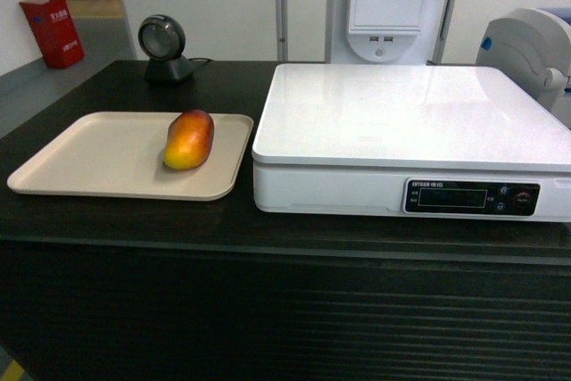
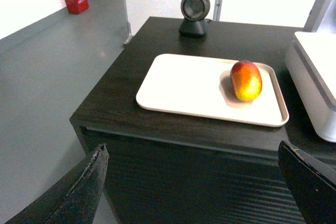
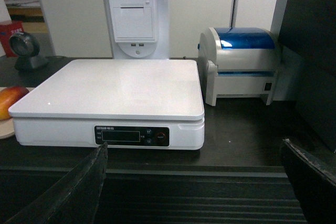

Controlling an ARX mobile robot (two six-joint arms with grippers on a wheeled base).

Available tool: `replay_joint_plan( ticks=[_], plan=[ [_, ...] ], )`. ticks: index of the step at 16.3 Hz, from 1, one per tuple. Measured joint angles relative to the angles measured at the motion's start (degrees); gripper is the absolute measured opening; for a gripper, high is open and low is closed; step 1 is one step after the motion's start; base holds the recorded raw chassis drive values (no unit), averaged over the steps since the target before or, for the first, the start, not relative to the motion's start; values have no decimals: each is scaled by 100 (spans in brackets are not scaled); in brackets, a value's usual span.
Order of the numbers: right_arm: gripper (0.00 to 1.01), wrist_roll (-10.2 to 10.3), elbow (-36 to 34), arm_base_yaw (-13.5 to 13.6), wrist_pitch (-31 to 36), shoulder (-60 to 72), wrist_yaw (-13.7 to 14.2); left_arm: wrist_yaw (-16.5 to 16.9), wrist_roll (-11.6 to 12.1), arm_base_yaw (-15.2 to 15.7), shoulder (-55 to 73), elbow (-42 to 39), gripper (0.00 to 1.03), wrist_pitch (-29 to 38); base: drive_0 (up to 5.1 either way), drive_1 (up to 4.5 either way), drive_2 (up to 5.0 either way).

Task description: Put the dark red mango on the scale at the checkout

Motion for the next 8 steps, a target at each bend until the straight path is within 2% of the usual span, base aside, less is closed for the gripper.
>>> replay_joint_plan(
  ticks=[3,5,6,8],
  plan=[
    [98,0,0,0,-2,0,0,269,140,273,968,455,98,820,0,0,0],
    [98,0,0,0,0,0,0,398,219,273,1709,776,98,1228,0,0,0],
    [98,0,0,0,-2,0,0,505,317,197,2546,1154,98,1637,0,0,0],
    [98,0,-2,0,0,0,0,726,337,175,3392,1668,98,1803,0,0,0]
  ],
)
